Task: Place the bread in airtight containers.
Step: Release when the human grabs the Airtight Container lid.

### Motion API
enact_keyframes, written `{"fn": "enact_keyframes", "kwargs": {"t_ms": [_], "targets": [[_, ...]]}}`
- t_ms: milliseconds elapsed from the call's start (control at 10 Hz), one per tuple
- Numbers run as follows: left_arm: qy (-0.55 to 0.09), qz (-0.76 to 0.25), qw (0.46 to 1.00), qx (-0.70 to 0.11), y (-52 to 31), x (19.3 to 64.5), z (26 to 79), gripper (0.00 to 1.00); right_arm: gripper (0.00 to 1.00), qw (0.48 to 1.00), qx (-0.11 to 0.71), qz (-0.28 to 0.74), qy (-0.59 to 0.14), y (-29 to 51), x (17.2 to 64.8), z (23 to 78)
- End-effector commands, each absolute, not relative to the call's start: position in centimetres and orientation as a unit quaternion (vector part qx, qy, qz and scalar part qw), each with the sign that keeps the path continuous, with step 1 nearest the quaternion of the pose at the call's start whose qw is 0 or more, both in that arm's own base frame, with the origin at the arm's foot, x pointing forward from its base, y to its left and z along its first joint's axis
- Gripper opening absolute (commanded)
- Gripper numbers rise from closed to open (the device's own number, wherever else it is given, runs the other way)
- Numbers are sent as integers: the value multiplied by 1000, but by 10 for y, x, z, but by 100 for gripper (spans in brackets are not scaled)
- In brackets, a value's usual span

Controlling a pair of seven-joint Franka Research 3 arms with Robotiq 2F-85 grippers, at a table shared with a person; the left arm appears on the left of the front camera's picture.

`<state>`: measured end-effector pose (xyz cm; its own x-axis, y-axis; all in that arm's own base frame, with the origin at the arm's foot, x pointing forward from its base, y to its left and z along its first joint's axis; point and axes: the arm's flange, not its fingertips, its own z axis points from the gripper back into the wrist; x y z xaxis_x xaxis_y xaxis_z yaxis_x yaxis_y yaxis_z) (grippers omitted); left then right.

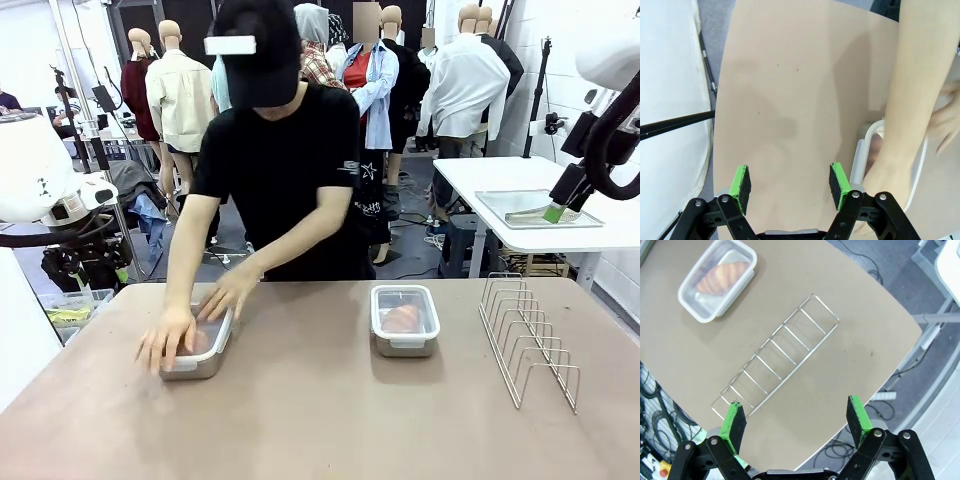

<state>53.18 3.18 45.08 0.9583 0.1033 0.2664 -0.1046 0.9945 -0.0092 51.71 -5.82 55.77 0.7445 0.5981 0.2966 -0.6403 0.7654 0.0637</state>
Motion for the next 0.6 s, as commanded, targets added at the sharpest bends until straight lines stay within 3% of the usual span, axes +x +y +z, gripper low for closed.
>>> {"fn": "enact_keyframes", "kwargs": {"t_ms": [0, 500], "targets": [[-135, 53, 989, 3, 32, 531, 452, 82, 100, 931, 79, 333, -127, -58, 520, 559], [-135, 53, 989, 3, 32, 531, 452, 82, 100, 931, 79, 333, -127, -58, 520, 559]]}}
